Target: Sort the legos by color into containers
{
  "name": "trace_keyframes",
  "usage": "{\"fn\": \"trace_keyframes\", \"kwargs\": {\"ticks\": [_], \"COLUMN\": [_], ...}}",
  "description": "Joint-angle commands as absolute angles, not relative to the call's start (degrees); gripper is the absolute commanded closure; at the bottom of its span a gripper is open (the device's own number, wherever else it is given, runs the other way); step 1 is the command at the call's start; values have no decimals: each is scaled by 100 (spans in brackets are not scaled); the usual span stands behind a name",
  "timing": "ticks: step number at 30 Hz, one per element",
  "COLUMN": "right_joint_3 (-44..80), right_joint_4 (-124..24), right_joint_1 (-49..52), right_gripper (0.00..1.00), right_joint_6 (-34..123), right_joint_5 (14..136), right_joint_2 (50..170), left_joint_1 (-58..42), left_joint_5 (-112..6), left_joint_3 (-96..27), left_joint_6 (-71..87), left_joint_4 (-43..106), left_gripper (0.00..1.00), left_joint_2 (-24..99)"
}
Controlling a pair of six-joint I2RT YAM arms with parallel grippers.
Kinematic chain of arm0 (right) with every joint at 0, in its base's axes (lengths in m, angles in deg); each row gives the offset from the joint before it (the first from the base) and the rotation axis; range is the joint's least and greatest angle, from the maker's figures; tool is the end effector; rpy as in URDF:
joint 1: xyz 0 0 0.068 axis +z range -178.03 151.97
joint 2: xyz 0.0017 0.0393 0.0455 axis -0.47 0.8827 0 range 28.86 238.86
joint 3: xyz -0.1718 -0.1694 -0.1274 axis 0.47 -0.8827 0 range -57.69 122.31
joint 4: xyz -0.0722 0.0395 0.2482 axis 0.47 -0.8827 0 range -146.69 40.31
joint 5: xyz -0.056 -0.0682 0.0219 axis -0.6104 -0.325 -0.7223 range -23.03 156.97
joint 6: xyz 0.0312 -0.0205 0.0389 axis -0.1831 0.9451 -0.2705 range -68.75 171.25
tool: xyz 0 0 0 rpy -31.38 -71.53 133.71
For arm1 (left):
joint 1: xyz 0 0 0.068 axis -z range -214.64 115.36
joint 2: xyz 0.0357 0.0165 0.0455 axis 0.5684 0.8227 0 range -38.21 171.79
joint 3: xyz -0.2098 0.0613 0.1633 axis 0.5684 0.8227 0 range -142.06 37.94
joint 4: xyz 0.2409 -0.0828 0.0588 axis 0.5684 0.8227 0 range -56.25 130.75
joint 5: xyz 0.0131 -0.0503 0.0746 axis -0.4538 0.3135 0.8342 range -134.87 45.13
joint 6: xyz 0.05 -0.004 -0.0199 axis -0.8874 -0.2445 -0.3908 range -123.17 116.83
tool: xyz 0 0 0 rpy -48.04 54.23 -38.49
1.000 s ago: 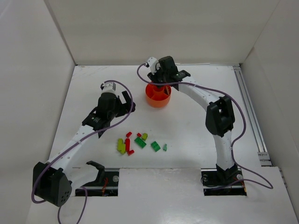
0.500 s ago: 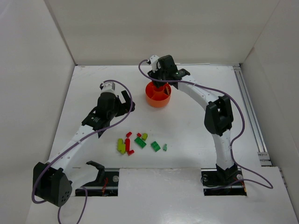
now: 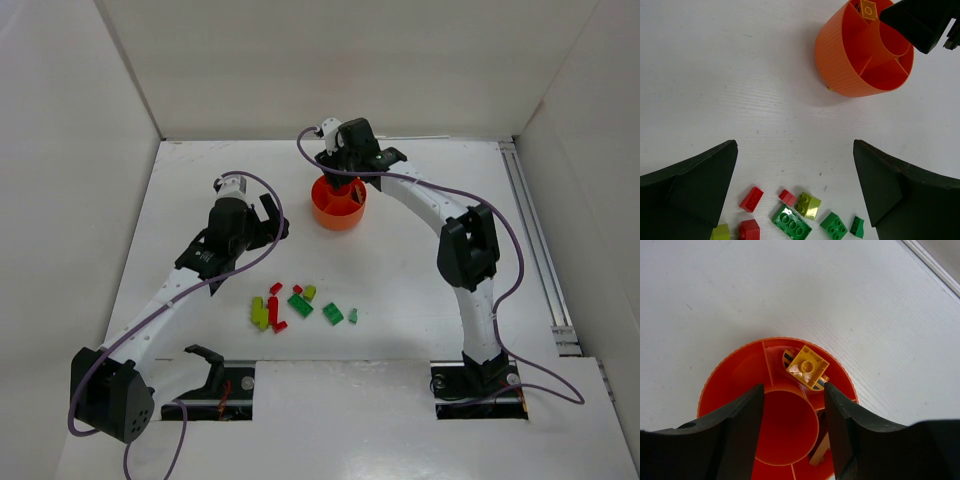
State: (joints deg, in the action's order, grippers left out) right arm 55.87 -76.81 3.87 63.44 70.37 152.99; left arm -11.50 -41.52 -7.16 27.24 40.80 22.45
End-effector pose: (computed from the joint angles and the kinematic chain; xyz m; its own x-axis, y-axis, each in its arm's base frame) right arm 0.4291 0.2697 0.2792 -0.3874 -0.4895 -0.7812 -0.6641 0.7359 -0.1317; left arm 0.2250 -0.0940 0.2935 -0.4785 -0.3451 -0.8075 0.1165 0.8865 -0.4479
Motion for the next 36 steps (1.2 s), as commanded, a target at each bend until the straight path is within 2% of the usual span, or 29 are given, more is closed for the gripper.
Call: {"fn": "trace_keyframes", "kwargs": {"ticks": [1, 10, 16, 20, 24, 27, 36], "right_joint_3": [5701, 4858, 3251, 1933, 773, 446, -355], "right_joint_4": [-7685, -7325, -7017, -6781, -6727, -6973, -7500], "right_joint_1": [396, 343, 343, 395, 396, 449, 501], "right_gripper": [43, 43, 40, 40, 40, 40, 40], "right_joint_6": [6259, 6312, 5900, 5215, 4827, 4722, 4607], "right_joint_5": [7031, 7031, 6690, 6391, 6390, 6259, 5863], "right_joint_2": [15068, 13830, 12441, 11475, 10727, 10349, 9364], "left_joint_1": [-1170, -1170, -1170, -670, 173, 648, 1062], "left_joint_5": [-4180, -4583, -4961, -4910, -4708, -4488, -4286], "left_joint_3": [-803, -628, -259, -65, -65, -126, -407], "left_joint_6": [2636, 3101, 3497, 3647, 3708, 3594, 3348], "left_joint_4": [3885, 4349, 4755, 4755, 4684, 4623, 4482], "left_gripper": [0, 0, 0, 0, 5, 8, 28], "left_joint_2": [2199, 2077, 2129, 2129, 2129, 2383, 3446]}}
